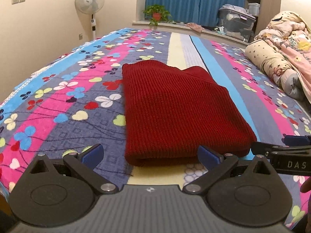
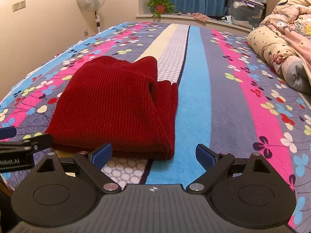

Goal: Fold small clothes

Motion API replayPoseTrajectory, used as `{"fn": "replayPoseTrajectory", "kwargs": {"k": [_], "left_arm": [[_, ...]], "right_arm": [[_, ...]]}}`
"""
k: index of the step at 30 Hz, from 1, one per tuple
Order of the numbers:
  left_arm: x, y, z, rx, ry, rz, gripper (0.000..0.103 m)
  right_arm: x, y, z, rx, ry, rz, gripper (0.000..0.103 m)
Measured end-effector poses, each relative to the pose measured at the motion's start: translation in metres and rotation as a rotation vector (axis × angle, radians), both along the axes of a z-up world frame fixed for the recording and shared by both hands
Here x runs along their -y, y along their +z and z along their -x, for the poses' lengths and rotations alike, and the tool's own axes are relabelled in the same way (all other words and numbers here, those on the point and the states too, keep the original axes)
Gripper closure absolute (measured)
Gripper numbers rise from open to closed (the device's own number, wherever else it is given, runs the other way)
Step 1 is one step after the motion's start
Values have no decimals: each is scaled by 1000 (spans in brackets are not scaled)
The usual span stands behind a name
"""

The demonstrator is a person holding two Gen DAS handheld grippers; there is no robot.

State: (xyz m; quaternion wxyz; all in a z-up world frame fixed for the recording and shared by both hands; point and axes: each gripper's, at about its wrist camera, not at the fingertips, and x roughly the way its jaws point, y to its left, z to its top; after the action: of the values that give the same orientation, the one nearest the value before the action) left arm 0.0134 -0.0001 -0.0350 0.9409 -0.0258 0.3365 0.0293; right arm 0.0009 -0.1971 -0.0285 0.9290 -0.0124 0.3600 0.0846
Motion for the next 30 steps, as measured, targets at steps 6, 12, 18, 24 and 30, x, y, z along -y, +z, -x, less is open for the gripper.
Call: {"fn": "replayPoseTrajectory", "kwargs": {"k": [6,12,18,24,30], "left_arm": [[3,1,2,10,-6,-1,0],[3,2,4,20,-9,2,0],[3,3,4,24,-12,1,0],[2,4,5,27,-12,4,0],[2,5,6,27,-14,6,0]], "right_arm": [[-1,-1,0,3,1,1,10],[-3,-2,0,3,11,9,10],[-4,-1,0,5,11,14,10],[-5,-1,0,7,14,19,10],[-5,-1,0,7,14,21,10]]}}
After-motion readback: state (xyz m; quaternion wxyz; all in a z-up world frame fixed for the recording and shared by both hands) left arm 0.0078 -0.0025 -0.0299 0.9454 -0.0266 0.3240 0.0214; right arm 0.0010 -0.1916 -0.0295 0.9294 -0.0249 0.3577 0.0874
